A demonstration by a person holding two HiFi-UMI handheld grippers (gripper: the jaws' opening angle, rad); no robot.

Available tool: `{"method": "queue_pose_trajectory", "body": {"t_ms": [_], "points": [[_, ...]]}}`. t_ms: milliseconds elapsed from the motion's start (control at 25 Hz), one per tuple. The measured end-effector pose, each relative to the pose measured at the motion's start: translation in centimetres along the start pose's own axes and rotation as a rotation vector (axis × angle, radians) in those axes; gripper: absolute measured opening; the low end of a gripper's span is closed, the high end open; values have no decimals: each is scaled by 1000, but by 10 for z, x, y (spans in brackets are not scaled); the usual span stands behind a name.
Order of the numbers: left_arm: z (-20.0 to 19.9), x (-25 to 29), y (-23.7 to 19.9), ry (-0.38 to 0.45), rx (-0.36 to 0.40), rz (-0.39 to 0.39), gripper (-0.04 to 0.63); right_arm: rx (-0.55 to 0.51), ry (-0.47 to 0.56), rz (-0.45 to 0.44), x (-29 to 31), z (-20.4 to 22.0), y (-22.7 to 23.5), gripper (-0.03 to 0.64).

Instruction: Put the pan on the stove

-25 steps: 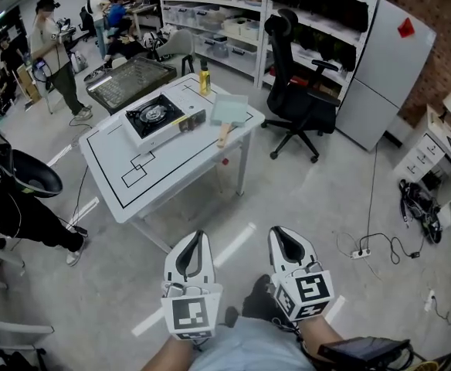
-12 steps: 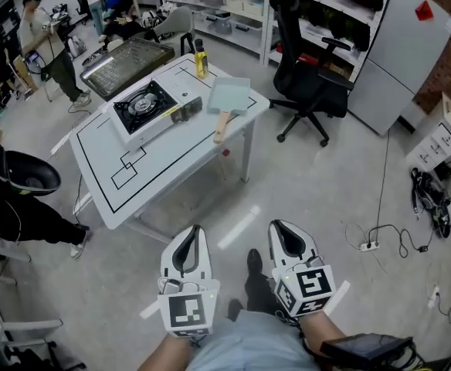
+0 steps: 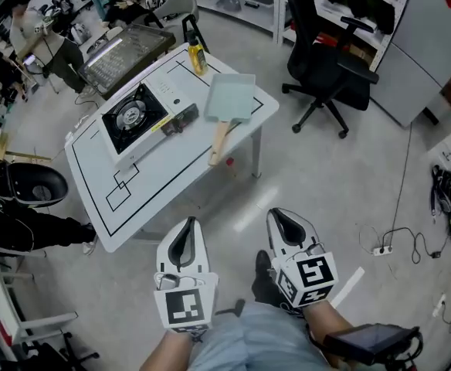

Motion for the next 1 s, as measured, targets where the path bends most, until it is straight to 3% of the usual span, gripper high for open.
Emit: {"method": "queue_pose_trajectory", "body": {"t_ms": [240,440,760,1000], "points": [[-34,51,-7,50,16,-68,18,-34,55,-58,59,-53,36,51],[-48,61,-27,97,13,-153,18,-77,101,-122,90,-82,33,51],[-53,69,-63,126,-12,-220,18,-106,95,-178,127,-96,13,51],[-37,104,-101,123,-21,-218,18,-59,70,-195,176,-88,8,51]]}}
Point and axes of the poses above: the fingertips, and each gripper's own axes: x forward along the fingers, y to its right, z out of its underside, the point moved 5 cm from there along -x, backward along the fingers, and after that the axes turned 6 degrees about y, right-handed, at the moved point
